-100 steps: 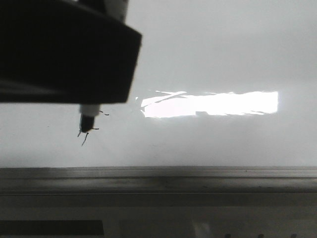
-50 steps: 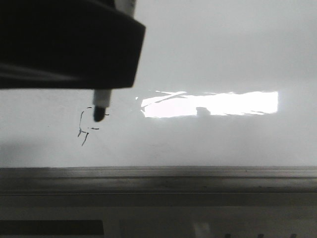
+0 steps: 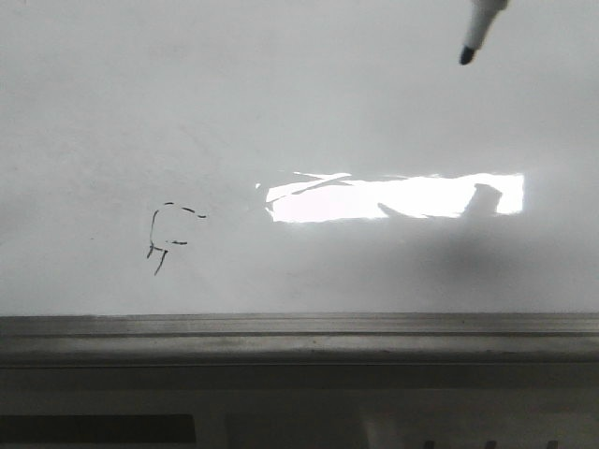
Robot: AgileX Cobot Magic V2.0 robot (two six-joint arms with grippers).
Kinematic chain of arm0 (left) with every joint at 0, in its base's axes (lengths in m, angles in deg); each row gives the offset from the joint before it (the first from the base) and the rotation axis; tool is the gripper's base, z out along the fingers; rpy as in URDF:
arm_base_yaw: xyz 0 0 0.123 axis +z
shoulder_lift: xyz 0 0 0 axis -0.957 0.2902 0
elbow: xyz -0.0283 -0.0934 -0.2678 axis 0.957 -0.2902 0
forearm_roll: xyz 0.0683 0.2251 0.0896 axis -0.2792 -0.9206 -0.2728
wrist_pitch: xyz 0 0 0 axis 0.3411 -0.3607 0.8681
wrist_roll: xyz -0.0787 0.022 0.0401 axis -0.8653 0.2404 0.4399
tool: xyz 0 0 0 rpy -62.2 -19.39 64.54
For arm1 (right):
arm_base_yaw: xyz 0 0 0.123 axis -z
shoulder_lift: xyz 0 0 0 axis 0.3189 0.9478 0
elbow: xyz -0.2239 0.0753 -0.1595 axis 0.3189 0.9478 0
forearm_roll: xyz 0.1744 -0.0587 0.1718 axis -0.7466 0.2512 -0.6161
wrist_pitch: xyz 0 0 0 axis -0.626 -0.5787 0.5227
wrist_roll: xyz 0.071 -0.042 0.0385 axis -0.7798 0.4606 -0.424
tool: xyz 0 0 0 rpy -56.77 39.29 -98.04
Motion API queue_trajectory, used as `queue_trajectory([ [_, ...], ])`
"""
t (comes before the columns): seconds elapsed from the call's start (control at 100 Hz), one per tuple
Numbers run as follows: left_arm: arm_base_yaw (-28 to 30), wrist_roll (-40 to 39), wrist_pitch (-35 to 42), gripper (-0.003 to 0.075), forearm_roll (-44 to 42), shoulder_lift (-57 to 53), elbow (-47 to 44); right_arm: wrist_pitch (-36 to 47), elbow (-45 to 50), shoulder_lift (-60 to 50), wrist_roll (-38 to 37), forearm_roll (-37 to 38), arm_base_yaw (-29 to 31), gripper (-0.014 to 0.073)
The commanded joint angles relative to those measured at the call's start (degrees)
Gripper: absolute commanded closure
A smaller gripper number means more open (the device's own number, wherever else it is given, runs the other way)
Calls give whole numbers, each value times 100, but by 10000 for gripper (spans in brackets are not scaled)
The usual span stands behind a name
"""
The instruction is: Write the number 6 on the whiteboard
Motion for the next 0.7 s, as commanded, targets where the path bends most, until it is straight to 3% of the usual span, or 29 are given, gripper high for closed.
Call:
queue_trajectory([
  [0.0,10,-125,692,469,369,-420,36,718,-117,-14,403,285,3,655],
  [0.19,10,-125,1026,743,369,-724,-205,784,-497,292,507,436,3,656],
  [0.39,10,-125,977,741,369,-713,-417,281,-728,524,507,-144,3,656],
  [0.69,10,-125,977,741,369,-713,-477,-37,-728,511,507,-405,3,656],
])
